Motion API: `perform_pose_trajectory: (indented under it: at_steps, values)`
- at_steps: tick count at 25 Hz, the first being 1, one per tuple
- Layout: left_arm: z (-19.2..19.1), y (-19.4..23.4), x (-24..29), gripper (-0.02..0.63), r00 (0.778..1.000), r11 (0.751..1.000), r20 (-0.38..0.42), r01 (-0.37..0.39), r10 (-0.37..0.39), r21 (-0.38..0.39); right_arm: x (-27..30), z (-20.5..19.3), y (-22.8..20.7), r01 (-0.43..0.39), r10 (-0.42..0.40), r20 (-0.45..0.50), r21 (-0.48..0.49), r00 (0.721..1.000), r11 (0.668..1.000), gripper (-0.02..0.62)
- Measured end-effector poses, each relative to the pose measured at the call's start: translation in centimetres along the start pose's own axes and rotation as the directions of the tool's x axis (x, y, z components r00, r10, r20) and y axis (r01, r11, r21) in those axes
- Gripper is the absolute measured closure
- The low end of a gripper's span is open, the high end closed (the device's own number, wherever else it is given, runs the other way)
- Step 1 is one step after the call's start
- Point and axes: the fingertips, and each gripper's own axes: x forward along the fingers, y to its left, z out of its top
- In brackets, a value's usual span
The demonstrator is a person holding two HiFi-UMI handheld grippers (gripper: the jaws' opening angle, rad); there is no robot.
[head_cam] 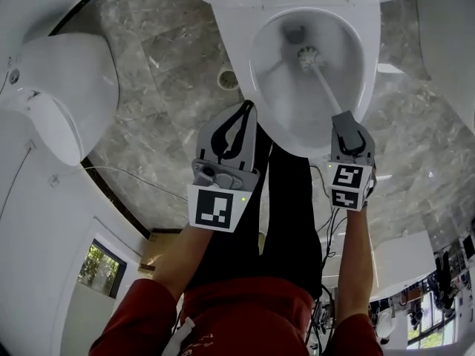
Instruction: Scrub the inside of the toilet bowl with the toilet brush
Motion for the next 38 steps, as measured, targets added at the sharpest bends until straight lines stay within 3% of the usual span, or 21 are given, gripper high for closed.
perform_pose_trajectory:
  at_steps: [5, 9, 11, 16, 19, 22, 26, 30, 34, 38]
  values:
    - [-0.4, -0.7, 0.4, 0.606, 1.000, 1.000, -0.023, 0.018, -0.018, -0.003, -1.6, -1.5, 5.2, -0.075, 0.078, -0.024, 0.109, 0.997, 0.991, 0.448]
    - [-0.9, -0.7, 0.5, 0.606, 0.999, 1.000, -0.047, 0.016, -0.016, -0.001, -2.2, 3.3, 8.8, -0.197, 0.180, 0.106, 0.174, 0.978, 0.965, 0.448]
    - [-0.7, -0.6, 0.6, 0.606, 0.999, 1.000, -0.044, 0.007, -0.008, -0.004, -1.7, 6.2, 9.6, -0.223, 0.192, 0.169, 0.191, 0.967, 0.956, 0.446]
    - [-0.1, -0.9, 1.0, 0.606, 0.999, 1.000, -0.034, 0.008, -0.008, 0.009, 2.1, 9.9, 5.6, -0.128, 0.098, 0.169, 0.182, 0.981, 0.975, 0.446]
    - [-0.1, -1.4, 1.1, 0.606, 0.999, 1.000, -0.039, 0.019, -0.018, 0.013, 4.4, 8.9, 1.2, -0.037, 0.020, 0.111, 0.157, 0.994, 0.987, 0.448]
    - [-0.2, -1.7, 1.1, 0.606, 0.999, 1.000, -0.044, 0.025, -0.024, 0.017, 6.0, 6.0, -1.1, -0.015, 0.010, 0.040, 0.141, 0.999, 0.990, 0.451]
    - [-0.3, -2.0, 1.3, 0.606, 0.999, 1.000, -0.041, 0.023, -0.022, 0.012, 4.0, 2.7, -0.8, -0.025, 0.027, -0.004, 0.213, 1.000, 0.977, 0.449]
    - [-0.5, -1.8, 1.2, 0.606, 0.999, 1.000, -0.040, 0.012, -0.012, -0.006, -0.7, -0.7, 0.2, 0.003, 0.013, -0.045, 0.342, 0.999, 0.940, 0.449]
    - [-0.7, -1.6, 1.1, 0.606, 0.999, 1.000, -0.040, 0.016, -0.016, -0.002, -3.5, -2.9, -0.3, 0.061, -0.043, -0.060, 0.355, 0.997, 0.933, 0.449]
    - [-1.2, -1.3, 1.0, 0.606, 0.999, 1.000, -0.054, 0.006, -0.007, -0.012, 0.6, -0.3, -0.2, 0.038, -0.031, -0.027, 0.330, 0.999, 0.943, 0.449]
